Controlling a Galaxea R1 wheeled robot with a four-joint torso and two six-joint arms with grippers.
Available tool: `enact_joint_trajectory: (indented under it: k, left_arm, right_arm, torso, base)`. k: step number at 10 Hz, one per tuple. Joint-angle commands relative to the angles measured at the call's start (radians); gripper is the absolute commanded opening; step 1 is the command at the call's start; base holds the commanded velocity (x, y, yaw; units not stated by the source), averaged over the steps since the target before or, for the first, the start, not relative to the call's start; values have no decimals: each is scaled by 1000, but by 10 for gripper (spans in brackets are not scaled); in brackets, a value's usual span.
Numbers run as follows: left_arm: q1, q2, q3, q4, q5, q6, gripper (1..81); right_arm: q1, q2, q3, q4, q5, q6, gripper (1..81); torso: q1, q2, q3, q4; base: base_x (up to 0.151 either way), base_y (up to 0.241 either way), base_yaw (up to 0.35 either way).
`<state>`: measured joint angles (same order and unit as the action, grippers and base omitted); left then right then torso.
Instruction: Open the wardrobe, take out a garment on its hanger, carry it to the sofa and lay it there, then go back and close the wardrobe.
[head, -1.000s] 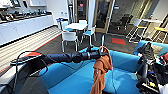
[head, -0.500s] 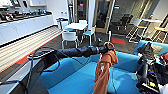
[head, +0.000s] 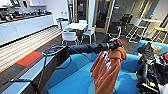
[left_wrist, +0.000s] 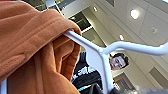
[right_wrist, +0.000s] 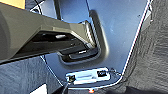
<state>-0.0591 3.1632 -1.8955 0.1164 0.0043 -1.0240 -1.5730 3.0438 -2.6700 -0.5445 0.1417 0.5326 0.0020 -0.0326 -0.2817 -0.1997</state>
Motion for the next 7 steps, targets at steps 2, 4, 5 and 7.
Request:
enact_joint_trajectory:
  k: [2,4,5,7]
  left_arm:
    - [-213,66,-122,28,-38,7,10]
    - [-205,66,-157,34,-20,7,10]
    - [-193,66,-197,40,-10,9,10]
    - [-155,66,-298,74,31,10,10]
  right_arm:
    - [9,8,3,-11,-57,1,811]
    - [9,11,3,-11,-57,1,811]
    - [9,14,3,-11,-57,1,811]
    - [9,16,3,-11,-57,3,811]
  torso:
    - [0,0,0,51]
    - [0,0,0,76]
    - [0,0,0,97]
    - [0,0,0,79]
  base:
    - [0,0,0]
    - [0,0,0]
    - [0,0,0]
    - [0,0,0]
